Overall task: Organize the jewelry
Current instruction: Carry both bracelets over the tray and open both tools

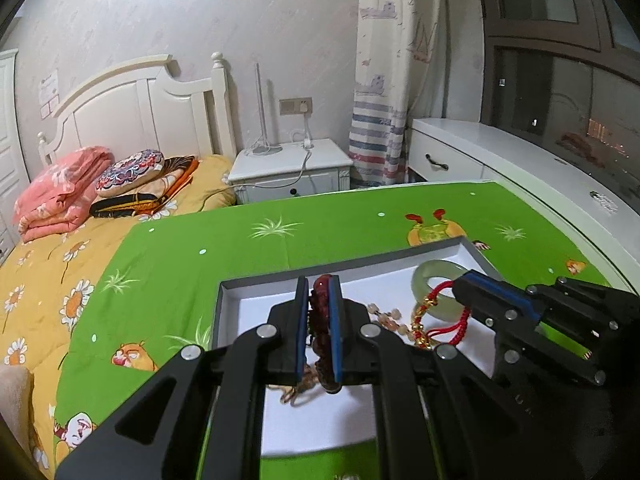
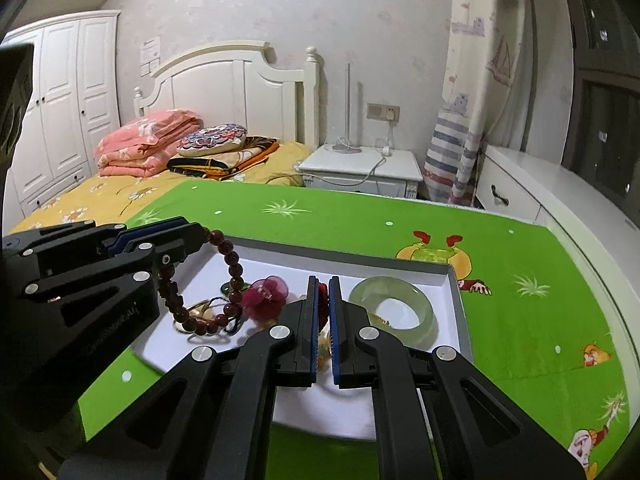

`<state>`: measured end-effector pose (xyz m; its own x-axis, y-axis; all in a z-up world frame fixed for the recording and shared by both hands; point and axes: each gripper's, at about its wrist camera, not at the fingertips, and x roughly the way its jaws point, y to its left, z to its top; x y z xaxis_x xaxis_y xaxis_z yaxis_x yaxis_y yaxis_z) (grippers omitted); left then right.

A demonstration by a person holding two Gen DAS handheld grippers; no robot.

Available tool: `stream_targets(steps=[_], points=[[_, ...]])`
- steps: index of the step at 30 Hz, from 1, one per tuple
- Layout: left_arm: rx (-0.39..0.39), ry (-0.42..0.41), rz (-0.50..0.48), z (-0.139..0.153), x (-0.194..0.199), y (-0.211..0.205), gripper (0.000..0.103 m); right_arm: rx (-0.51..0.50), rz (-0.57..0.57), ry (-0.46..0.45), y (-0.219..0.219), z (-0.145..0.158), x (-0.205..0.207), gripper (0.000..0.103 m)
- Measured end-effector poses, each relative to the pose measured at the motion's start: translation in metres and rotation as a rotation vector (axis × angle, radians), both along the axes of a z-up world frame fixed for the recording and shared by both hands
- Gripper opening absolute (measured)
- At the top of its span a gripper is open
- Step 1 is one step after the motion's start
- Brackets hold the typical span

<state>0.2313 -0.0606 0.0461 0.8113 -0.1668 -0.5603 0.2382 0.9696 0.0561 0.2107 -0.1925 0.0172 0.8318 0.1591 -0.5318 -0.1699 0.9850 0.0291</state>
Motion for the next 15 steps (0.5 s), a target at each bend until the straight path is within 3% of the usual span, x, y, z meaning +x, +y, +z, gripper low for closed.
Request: stream_targets(steps=[9,15], points=[[0.037,0.012,0.027,-0.008,0.021,-0.01,0.01,0.009,-0.023,0.038,-0.002,-0.009,0.023,0.006],[0.049,0.046,0.061,-0.022,0.032,-0.008,0.013,-0.048,-0.056,0.099,0.003,-0.023,0.04,0.008]])
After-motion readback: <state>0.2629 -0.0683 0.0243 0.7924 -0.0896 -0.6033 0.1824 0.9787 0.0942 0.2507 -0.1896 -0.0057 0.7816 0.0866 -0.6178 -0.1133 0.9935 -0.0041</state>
